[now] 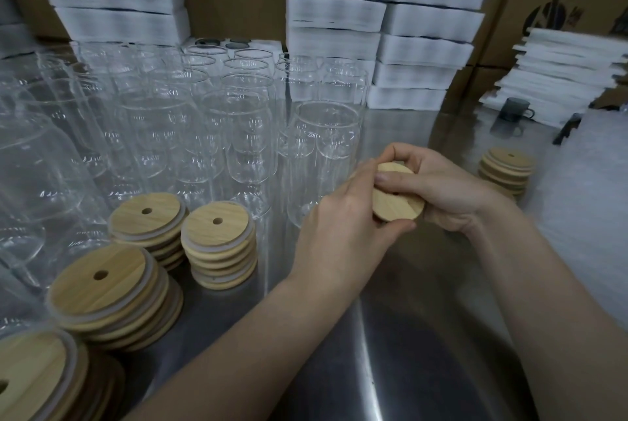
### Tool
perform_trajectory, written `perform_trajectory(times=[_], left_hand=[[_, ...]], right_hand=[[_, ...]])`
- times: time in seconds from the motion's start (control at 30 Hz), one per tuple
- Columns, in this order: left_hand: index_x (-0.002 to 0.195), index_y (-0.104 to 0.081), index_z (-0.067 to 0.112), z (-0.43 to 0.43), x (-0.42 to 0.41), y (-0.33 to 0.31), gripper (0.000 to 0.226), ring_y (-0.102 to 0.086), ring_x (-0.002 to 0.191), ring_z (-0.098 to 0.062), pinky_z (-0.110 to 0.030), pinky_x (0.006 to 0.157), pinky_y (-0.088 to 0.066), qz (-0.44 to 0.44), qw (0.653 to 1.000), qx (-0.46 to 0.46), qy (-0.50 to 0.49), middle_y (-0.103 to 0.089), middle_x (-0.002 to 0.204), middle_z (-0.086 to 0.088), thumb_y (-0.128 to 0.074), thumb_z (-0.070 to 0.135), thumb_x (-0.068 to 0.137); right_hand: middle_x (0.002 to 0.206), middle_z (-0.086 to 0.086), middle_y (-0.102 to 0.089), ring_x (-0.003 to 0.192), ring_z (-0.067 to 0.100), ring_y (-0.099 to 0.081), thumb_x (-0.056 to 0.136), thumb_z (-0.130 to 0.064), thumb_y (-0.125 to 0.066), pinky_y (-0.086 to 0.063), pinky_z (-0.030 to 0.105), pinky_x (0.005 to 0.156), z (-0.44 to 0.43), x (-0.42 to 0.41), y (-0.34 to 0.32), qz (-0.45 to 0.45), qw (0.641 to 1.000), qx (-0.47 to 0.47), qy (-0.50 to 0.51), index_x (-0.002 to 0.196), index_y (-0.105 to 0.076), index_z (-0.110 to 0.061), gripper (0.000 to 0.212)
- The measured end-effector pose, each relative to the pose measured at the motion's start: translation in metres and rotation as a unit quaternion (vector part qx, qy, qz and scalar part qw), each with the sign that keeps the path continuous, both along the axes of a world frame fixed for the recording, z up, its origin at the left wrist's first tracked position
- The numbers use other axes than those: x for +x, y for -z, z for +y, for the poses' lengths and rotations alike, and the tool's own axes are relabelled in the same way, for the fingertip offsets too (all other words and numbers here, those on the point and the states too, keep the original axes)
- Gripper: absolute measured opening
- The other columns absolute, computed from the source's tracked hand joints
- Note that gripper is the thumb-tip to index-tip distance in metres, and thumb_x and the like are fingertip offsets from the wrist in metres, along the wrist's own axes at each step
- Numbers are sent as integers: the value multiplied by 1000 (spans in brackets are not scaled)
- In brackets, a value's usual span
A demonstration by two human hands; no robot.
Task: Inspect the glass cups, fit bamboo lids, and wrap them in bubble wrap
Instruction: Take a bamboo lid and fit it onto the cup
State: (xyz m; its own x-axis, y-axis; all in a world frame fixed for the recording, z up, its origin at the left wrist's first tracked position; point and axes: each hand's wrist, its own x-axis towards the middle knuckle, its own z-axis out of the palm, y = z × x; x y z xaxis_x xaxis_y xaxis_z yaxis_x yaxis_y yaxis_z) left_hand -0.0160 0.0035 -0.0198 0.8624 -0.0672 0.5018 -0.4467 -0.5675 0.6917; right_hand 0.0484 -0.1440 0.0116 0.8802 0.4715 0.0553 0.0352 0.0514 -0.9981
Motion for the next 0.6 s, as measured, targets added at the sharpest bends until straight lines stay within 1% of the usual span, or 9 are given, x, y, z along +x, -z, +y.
perform_trajectory(times=[0.07, 0.17, 0.27, 0.37, 0.4, 0.47, 0.53, 0.6], left_hand=[[138, -51, 32, 1, 1, 1, 76, -65, 104, -15, -38, 87, -52, -6, 1000, -20, 2, -69, 115, 8, -84, 41, 70], [134, -54, 33, 2, 3, 4, 72, -67, 101, -13, -38, 88, -54, -14, 999, -44, 2, -71, 112, 9, -85, 41, 69], [129, -55, 41, 3, 5, 7, 67, -65, 93, -4, -30, 85, -55, -16, 998, -64, -3, -72, 105, 13, -84, 45, 68], [126, -50, 46, 4, 5, 8, 67, -65, 89, -2, -28, 83, -55, -7, 997, -81, 6, -71, 100, 16, -82, 48, 67], [127, -50, 45, 4, 6, 8, 67, -66, 89, -2, -29, 83, -55, -4, 997, -83, 6, -71, 100, 15, -81, 49, 67], [128, -51, 44, 4, 6, 9, 68, -66, 91, -4, -31, 83, -56, 2, 996, -85, 7, -72, 101, 14, -82, 48, 67], [128, -55, 43, 4, 7, 8, 67, -67, 92, -7, -34, 83, -56, 7, 997, -81, 10, -72, 101, 12, -84, 45, 68], [130, -57, 37, 5, 7, 7, 68, -68, 92, -11, -36, 83, -55, 9, 997, -73, 18, -73, 102, 9, -85, 42, 68]], right_hand=[[69, 5, -71, 61, 14, -70, 81, -13, -60, -54, 23, 49, -2, 0, -1, 10, 1000, 12, -10, 89, -57, -5, 12], [84, 10, -73, 74, 20, -72, 87, -17, -54, -59, 29, 57, -9, 0, -4, 37, 999, 3, -28, 103, -64, -3, 23], [98, 14, -72, 86, 23, -72, 91, -8, -52, -59, 31, 61, -19, 0, -6, 67, 994, 18, -82, 123, -58, -1, 34], [101, 10, -71, 93, 21, -71, 82, 3, -56, -59, 29, 69, -25, -1, -4, 67, 991, 7, -114, 132, -52, -5, 51], [101, 8, -71, 94, 20, -70, 79, 6, -57, -59, 29, 70, -25, -1, -3, 62, 992, -2, -112, 132, -53, -7, 54], [101, 6, -70, 94, 20, -70, 75, 9, -60, -59, 28, 69, -24, -1, -3, 50, 993, -16, -107, 126, -57, -11, 55], [96, 4, -72, 90, 18, -71, 72, 9, -64, -59, 26, 64, -19, -2, -4, 44, 994, -25, -95, 116, -61, -14, 50], [90, 5, -72, 82, 18, -72, 71, 6, -69, -58, 25, 56, -14, -2, -4, 34, 996, -34, -70, 108, -61, -14, 43]])
